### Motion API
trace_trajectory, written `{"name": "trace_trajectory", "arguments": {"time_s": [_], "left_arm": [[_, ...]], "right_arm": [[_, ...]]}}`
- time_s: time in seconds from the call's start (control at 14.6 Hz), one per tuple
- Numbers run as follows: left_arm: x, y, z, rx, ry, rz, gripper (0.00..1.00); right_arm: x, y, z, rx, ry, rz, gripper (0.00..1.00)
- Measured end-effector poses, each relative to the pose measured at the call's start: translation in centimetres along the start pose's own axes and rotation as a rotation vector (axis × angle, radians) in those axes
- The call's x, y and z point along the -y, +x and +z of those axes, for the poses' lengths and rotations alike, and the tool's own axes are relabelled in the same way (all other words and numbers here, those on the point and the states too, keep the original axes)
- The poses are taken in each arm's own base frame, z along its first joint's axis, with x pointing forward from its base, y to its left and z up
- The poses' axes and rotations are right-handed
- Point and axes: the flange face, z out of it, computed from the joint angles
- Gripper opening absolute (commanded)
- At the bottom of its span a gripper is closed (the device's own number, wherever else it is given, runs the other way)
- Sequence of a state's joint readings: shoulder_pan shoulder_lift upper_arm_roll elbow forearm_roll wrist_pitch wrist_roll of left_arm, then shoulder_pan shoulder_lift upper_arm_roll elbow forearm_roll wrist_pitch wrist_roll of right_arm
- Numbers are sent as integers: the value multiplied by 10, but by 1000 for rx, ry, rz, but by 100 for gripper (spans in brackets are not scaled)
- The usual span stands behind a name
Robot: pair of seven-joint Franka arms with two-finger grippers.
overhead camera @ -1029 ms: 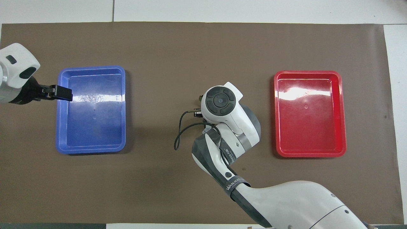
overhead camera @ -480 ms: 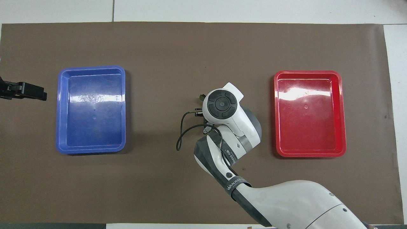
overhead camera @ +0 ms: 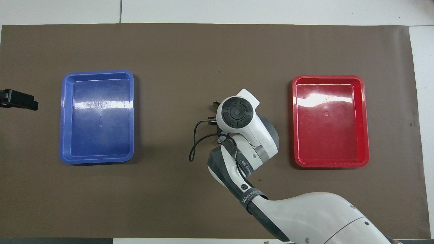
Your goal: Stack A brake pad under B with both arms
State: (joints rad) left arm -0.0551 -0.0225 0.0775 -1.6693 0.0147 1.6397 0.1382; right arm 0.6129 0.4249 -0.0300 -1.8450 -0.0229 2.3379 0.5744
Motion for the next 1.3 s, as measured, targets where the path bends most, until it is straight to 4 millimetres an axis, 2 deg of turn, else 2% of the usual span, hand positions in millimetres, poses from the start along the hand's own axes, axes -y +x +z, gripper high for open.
{"name": "trace_trajectory", "arguments": {"time_s": [0.34, 0.55, 0.62, 0.69, 0.75, 1.17, 1.3], "left_arm": [[2, 0, 1, 3, 1, -3, 100], [19, -3, 2, 7, 1, -25, 100], [21, -4, 2, 8, 1, -27, 100], [22, -4, 3, 9, 0, -27, 100], [22, -4, 3, 11, 0, -27, 100], [22, -4, 6, 16, -1, -26, 100], [21, -4, 6, 16, -1, -26, 100]], "right_arm": [[0, -1, 1, 2, -1, -8, 0], [0, -1, 1, 2, -1, -9, 5], [1, -1, 1, 2, -1, -9, 19], [1, -2, 1, 3, -1, -9, 56], [0, -2, 2, 4, -2, -9, 100], [1, -3, 4, -14, 11, -11, 100], [0, -2, -1, -21, 15, -8, 100]]}}
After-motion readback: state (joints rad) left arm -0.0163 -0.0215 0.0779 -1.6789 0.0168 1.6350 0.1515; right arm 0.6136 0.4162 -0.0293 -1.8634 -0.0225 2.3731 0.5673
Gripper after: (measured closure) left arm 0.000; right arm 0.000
